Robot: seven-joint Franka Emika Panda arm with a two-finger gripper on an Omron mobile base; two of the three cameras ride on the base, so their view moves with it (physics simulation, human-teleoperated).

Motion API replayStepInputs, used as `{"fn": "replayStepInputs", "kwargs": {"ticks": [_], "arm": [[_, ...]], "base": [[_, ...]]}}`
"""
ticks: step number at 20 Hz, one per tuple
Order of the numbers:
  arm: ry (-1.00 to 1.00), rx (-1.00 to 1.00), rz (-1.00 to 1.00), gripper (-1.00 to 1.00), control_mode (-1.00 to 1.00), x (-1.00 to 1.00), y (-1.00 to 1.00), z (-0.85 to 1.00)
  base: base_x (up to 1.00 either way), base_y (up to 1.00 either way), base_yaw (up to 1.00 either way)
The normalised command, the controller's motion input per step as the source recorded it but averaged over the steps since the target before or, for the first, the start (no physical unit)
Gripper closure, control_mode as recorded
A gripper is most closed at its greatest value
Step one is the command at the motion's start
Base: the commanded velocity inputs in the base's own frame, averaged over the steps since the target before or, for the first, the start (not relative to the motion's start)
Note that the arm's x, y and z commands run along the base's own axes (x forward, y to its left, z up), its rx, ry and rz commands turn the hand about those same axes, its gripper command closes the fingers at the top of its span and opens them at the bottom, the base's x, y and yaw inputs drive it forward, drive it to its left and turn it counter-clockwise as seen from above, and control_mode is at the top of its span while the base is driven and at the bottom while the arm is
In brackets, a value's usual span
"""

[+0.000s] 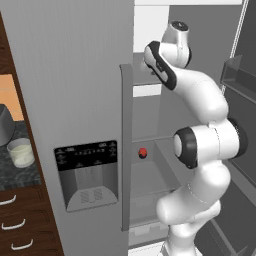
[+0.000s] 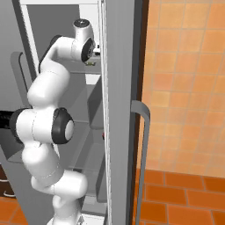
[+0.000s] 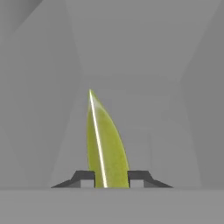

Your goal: Grab a lemon wedge from the fridge and one ice cube from the ice bowl, and put them in the glass of lemonade.

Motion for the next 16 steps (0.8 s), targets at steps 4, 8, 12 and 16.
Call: {"fn": "replayStepInputs", "kwargs": {"ticks": [4, 8, 12, 16], "arm": [[0.0, 0.0, -0.02, 1.0, -1.0, -1.0, 0.0, -0.06], [0.02, 0.0, -0.07, 1.0, -1.0, -1.0, 0.0, 0.0], [0.02, 0.0, -0.09, 1.0, -1.0, -1.0, 0.0, -0.02], [0.02, 0.0, -0.06, 1.0, 1.0, -0.5, 0.0, -0.07]], "base": [[0.0, 0.0, 0.0], [0.0, 0.0, 0.0], [0.0, 0.0, 0.0], [-0.5, 0.0, -0.07]]}}
